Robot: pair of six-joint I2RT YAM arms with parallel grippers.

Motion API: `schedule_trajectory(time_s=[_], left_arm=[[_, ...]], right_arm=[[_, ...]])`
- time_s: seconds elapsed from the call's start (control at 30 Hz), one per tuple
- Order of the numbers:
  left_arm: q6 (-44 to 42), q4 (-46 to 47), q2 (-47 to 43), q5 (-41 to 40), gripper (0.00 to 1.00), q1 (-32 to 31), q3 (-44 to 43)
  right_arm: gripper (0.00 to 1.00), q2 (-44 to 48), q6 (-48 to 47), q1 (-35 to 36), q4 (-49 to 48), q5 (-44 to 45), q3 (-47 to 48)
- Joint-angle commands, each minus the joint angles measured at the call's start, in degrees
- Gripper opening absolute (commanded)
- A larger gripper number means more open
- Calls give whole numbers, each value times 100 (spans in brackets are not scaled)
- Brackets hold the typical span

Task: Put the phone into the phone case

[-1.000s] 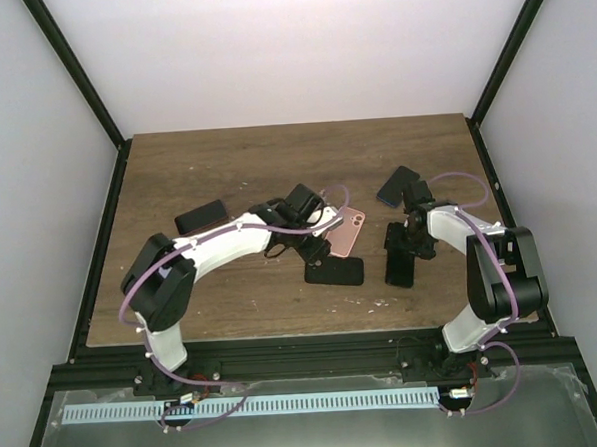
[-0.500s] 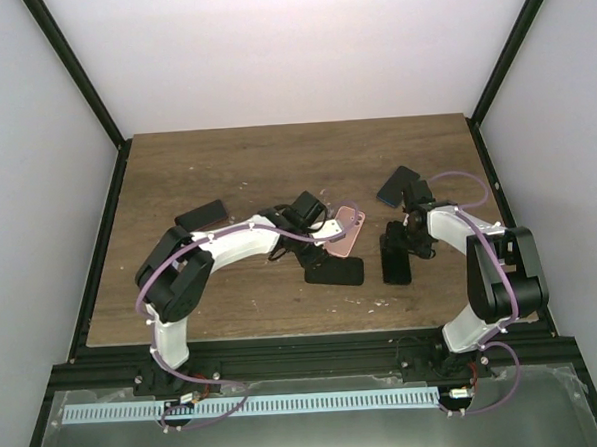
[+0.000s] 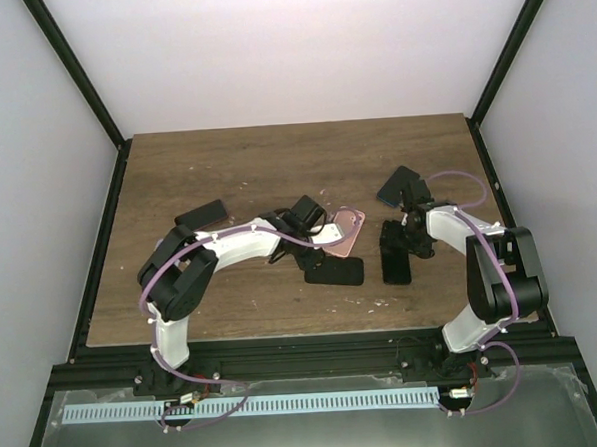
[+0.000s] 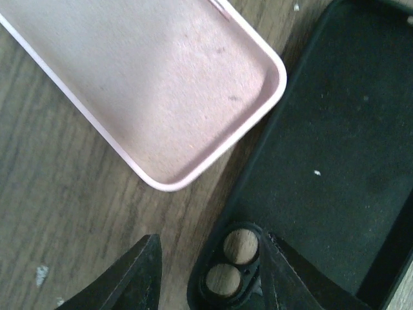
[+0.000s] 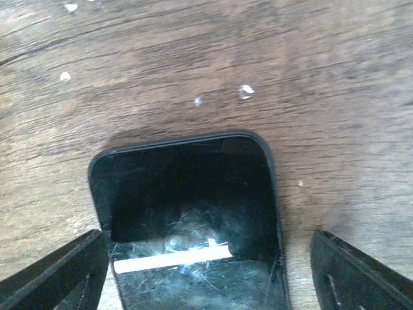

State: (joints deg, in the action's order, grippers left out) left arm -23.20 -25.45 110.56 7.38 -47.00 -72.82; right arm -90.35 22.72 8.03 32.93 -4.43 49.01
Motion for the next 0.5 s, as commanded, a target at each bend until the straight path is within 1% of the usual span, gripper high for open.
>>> schedule_trajectory(time_s=[0.0,0.03,0.07,0.2,0.27,0.37,0.4,0.47], left_arm=[[-228,148,157,82,43,9,174],[-252,158,170,102,43,12,184],[-274,169,182,128,42,13,194],[-299,208,234,87,35,19,187],[-324,183,246,59,28,11,169],[-324,-6,233,72,11,11,92],[-280,-127,214,52,8,16,34],[-98,-346,98,-15,6,43,-32]], right_arm=[[91,83,85,114,312,-4,58],[95,132,103,130,341,-13,64],[97,172,125,140,356,-14,64],[99,243,142,146,449,81,64],[99,277,160,146,469,108,52],[99,326,175,145,497,59,46],[98,342,180,148,514,49,53],[98,403,167,157,555,68,78]])
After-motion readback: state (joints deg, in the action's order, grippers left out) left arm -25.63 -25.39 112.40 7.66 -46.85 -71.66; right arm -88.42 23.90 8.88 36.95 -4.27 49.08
